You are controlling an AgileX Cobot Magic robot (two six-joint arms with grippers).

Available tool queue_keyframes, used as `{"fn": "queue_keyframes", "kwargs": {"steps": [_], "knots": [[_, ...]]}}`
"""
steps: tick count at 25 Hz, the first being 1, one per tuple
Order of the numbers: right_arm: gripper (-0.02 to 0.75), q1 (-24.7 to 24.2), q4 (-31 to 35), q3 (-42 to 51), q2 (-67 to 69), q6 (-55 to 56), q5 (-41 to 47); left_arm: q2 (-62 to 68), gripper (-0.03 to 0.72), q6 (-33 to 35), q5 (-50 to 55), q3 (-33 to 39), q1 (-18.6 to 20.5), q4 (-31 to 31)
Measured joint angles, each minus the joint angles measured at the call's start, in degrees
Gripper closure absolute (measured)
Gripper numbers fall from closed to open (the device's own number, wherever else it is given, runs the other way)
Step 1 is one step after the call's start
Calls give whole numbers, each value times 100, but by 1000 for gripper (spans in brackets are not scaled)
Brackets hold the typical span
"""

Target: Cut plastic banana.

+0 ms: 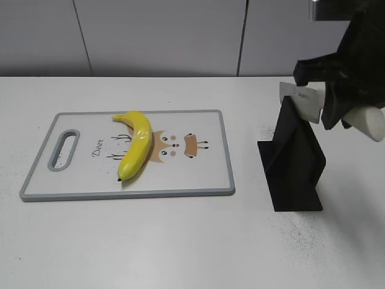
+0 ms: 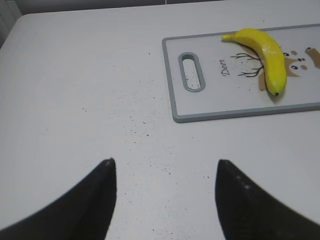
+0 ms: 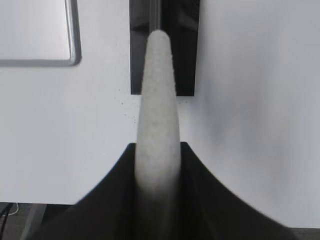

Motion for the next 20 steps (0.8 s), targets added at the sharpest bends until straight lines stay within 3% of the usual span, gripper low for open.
{"fn": "queue_keyframes", "kwargs": {"steps": [20], "knots": [[577,0,-111,-1004,-25,24,54,0,102,0,0,0,0,0]]}}
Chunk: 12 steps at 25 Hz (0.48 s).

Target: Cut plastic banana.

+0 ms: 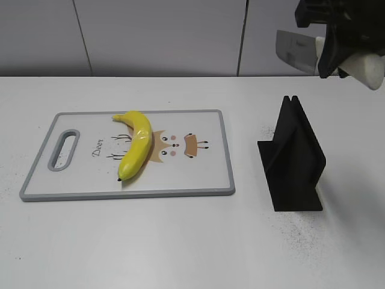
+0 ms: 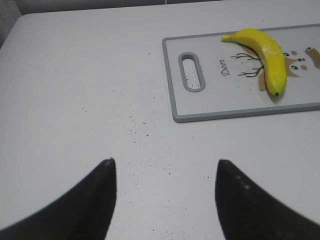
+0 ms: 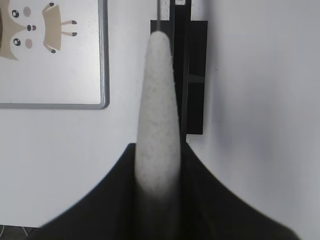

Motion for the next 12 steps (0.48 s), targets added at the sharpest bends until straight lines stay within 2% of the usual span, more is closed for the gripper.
{"fn": "queue_keyframes", "kwargs": {"steps": [12], "knots": [[577,0,-193,-94,0,-144,6,217,103,0,-47,-155,0,62]]}}
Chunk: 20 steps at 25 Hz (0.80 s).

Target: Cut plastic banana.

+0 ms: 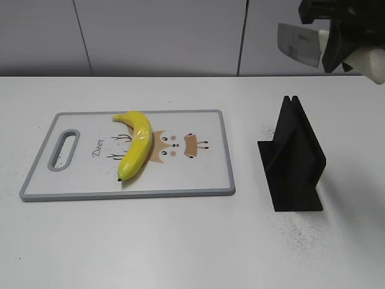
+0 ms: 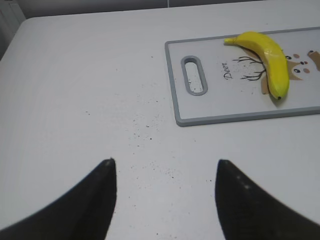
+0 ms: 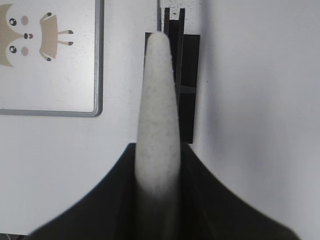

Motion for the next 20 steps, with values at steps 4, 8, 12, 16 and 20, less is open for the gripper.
{"fn": "queue_keyframes", "kwargs": {"steps": [4,8,12,16,20], "knots": [[577,0,-150,-61,0,-79,0,621,104,0,-359,-163,0,4],[577,0,-136,-199,0,-914,6,1438,104,284,-864,-337,0,4],[577,-86,210,-424,84,-1705,17,2441,104,649,-1229,-635,0,4],[577,-185,685,-807,415,-2531,22,3494,104,1145,-1423,-1127,0,-120],[577,-185,813,-1286,827,-3193,22,4518,117,1630,-1459,-1815,0,-387]]}}
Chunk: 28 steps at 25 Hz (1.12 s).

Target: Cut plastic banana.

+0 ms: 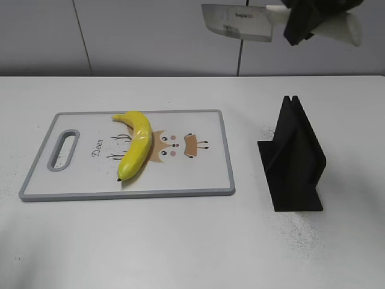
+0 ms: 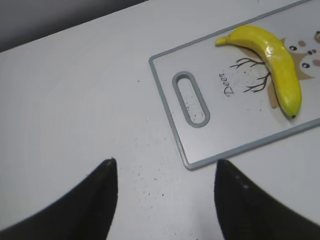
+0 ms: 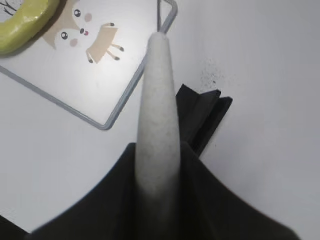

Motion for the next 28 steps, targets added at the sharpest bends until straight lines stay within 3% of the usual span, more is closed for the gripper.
{"fn": "queue_keyframes", "kwargs": {"steps": [9,19,28], "knots": [[577,0,46,-946,1020,-1737,0,1985,120,1176,458,-2061,0,-547],[577,-19,1341,-1225,1671,-4953,-35,3824,122,3457,2023,-4531,-87,-1162],[577,0,2546,-1312,2210,-6208,-107,4783,146,4713,2216,-4957,-981,-1252]]}}
